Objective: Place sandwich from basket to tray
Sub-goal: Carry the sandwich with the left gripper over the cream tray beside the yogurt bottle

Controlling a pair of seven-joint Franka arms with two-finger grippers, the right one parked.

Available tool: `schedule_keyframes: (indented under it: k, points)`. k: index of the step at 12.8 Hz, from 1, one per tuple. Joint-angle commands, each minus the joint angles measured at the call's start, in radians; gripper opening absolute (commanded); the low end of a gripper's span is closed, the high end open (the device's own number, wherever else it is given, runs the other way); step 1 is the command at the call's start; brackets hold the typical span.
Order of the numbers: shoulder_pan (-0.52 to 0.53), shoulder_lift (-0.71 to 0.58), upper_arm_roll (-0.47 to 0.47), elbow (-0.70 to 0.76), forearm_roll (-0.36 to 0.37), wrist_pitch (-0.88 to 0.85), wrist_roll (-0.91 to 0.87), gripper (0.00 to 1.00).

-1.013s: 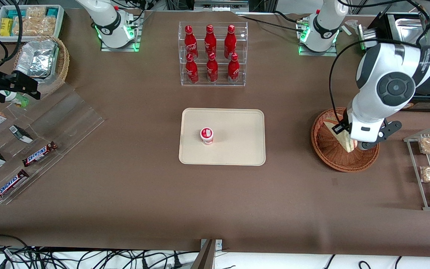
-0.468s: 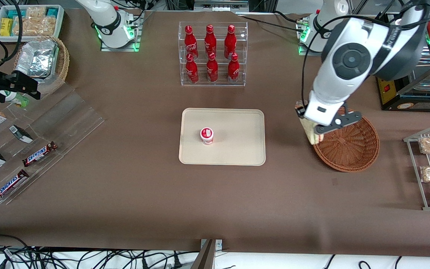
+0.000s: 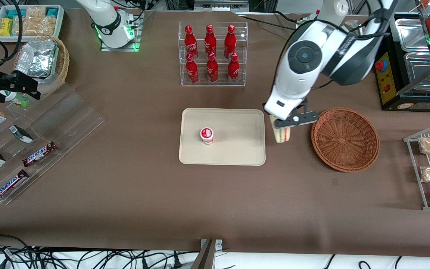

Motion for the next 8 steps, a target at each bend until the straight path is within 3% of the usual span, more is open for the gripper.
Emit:
schedule_keyframes:
  k: [1,8]
  points:
    - [-0.063,0.054,0.001,0.030,-0.012,0.081,-0.059,0.43]
    - [-0.129,0.185,0.004,0.010,0.113,0.262,-0.142,0.43]
